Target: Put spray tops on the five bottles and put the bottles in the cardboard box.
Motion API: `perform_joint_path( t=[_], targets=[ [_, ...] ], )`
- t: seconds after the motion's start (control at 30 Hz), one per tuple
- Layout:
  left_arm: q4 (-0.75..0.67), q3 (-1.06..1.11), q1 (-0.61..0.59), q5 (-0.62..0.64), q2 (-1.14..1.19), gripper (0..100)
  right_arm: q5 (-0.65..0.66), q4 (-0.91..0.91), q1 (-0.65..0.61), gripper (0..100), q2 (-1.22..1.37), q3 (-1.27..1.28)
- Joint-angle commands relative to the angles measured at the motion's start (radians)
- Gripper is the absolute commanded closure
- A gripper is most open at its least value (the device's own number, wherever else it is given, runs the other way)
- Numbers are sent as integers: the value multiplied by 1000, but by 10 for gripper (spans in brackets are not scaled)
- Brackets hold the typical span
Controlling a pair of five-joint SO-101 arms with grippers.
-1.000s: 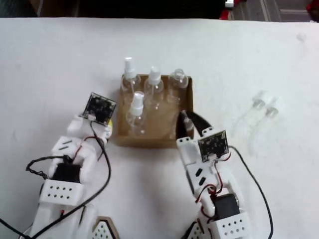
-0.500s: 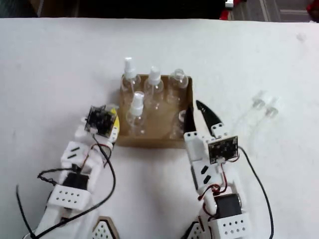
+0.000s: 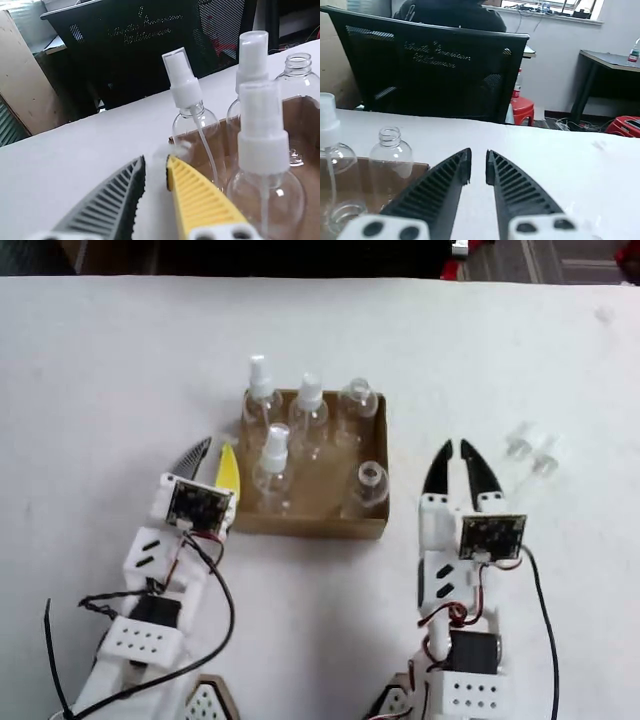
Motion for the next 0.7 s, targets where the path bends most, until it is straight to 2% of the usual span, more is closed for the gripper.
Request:
perform_joint_path(
  t=[0.0, 0.2, 0.27, 0.47, 0.53, 0.67],
  targets=[
    [21, -2, 10, 9, -21, 928, 12, 2, 47, 955, -4, 8],
    [160, -2, 150, 0, -21, 928, 63, 27, 47, 955, -2, -40],
    [206, -2, 154, 0, -22, 928, 63, 59, 42, 955, -2, -87],
    [207, -2, 28, 9, -22, 928, 69, 108, 50, 955, 76, -278],
    [192, -2, 5, 12, -22, 928, 69, 108, 56, 955, 189, -367],
    [189, -3, -35, 98, -22, 928, 60, 111, 99, 955, 535, -608]
  ],
)
